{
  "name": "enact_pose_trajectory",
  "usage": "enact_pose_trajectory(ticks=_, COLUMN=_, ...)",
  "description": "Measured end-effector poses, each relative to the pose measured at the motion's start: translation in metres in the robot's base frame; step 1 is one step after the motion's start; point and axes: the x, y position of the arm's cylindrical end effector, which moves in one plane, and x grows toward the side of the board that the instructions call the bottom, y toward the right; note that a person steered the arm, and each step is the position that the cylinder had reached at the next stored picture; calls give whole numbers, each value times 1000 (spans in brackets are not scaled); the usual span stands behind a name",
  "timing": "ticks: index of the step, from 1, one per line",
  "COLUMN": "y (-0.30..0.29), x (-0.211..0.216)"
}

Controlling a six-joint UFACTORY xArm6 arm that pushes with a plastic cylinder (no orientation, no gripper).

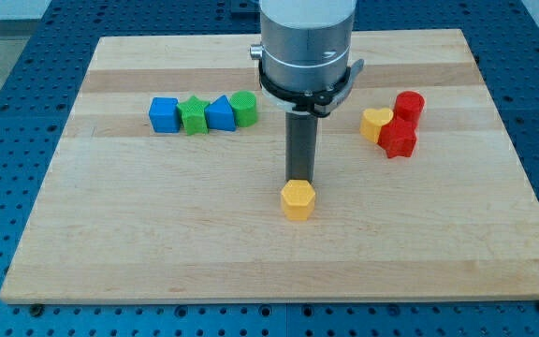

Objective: Move the arm above the red circle

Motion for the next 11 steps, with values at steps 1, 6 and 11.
enact_pose_trajectory(ticks=1, y=0, x=3)
enact_pose_trajectory(ticks=6, y=39, x=-130)
enact_pose_trajectory(ticks=11, y=150, x=-178)
